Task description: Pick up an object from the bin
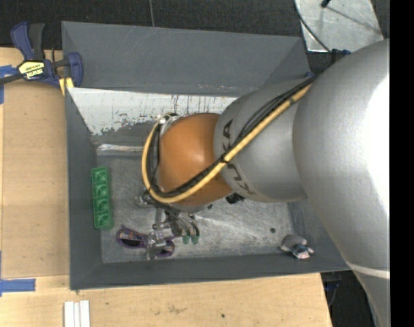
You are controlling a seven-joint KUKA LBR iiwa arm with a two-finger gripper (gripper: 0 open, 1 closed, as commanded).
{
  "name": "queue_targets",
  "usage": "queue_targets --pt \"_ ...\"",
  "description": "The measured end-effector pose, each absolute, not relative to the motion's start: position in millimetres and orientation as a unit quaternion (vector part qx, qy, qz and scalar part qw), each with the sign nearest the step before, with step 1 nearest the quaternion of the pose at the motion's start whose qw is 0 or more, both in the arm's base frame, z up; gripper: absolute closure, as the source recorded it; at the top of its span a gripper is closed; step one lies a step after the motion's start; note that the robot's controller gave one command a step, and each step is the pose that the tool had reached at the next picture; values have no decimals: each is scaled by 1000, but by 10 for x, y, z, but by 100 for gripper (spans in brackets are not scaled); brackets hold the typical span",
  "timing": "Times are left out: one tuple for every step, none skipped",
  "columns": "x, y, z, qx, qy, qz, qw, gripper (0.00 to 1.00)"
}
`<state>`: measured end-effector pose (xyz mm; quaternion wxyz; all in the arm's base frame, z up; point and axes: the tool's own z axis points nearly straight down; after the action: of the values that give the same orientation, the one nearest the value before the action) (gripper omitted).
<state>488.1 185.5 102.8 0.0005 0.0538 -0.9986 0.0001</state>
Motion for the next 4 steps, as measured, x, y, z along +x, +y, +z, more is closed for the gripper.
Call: queue_targets --pt "4821 1790 1038 106 -994 0 1 0" --pt "4869 1889 731 137 -991 0 -3 0" --pt "4896 1939 755 105 -994 -3 -10 100" --pt "4896 1939 755 105 -994 -3 -10 100"
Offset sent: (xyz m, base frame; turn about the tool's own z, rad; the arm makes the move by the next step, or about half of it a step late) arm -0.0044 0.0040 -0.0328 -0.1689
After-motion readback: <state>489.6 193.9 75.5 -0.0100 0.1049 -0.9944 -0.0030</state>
